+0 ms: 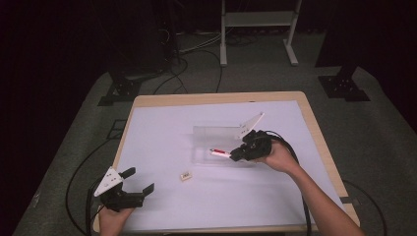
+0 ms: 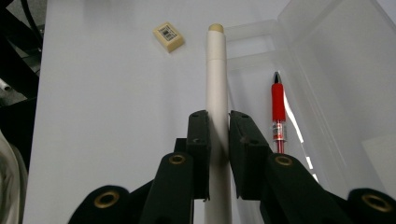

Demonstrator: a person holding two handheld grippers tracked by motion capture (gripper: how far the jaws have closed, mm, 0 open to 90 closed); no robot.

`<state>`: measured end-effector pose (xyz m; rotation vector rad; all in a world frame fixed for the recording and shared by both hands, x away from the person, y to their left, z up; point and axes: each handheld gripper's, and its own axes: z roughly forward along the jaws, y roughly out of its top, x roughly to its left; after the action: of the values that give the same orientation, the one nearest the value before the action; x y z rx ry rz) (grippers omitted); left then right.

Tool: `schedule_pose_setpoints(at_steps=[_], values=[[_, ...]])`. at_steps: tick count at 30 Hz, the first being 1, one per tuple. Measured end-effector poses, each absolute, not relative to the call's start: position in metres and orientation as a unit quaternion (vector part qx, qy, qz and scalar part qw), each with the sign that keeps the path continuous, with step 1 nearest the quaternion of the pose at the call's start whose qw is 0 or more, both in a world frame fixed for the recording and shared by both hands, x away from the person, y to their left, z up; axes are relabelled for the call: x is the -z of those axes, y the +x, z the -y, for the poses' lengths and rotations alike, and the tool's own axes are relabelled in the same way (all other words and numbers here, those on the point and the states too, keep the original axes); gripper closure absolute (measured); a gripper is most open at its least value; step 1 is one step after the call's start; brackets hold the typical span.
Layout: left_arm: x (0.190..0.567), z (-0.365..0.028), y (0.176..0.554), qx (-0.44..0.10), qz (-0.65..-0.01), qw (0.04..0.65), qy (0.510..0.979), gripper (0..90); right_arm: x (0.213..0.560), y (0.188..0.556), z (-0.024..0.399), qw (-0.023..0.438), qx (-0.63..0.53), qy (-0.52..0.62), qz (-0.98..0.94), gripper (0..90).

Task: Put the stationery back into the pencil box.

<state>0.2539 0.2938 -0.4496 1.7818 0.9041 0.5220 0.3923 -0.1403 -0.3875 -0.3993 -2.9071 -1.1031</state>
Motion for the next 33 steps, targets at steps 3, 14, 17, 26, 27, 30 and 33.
schedule_pose_setpoints(at_steps=[3,14,17,26,27,30,33], values=[[0.45,-0.294,0.254,-0.217,-0.376,0.513,0.74,3.3,0.389,0.396,0.138,0.005,0.349,-0.129,0.928,77.9],[0.449,-0.293,0.254,-0.216,-0.374,0.514,0.741,3.3,0.394,0.406,0.132,0.006,0.346,-0.129,0.929,77.8],[0.449,-0.293,0.254,-0.215,-0.374,0.513,0.742,3.2,0.397,0.41,0.13,0.005,0.344,-0.129,0.93,77.8],[0.449,-0.293,0.253,-0.217,-0.372,0.514,0.741,3.3,0.403,0.419,0.127,0.007,0.342,-0.135,0.93,77.8],[0.448,-0.293,0.254,-0.217,-0.372,0.514,0.741,3.3,0.404,0.42,0.126,0.007,0.342,-0.133,0.93,77.8],[0.449,-0.294,0.254,-0.217,-0.373,0.514,0.741,3.3,0.407,0.422,0.125,0.009,0.34,-0.135,0.931,77.8],[0.449,-0.294,0.253,-0.217,-0.374,0.516,0.74,3.3,0.411,0.424,0.123,0.01,0.335,-0.138,0.932,77.8]])
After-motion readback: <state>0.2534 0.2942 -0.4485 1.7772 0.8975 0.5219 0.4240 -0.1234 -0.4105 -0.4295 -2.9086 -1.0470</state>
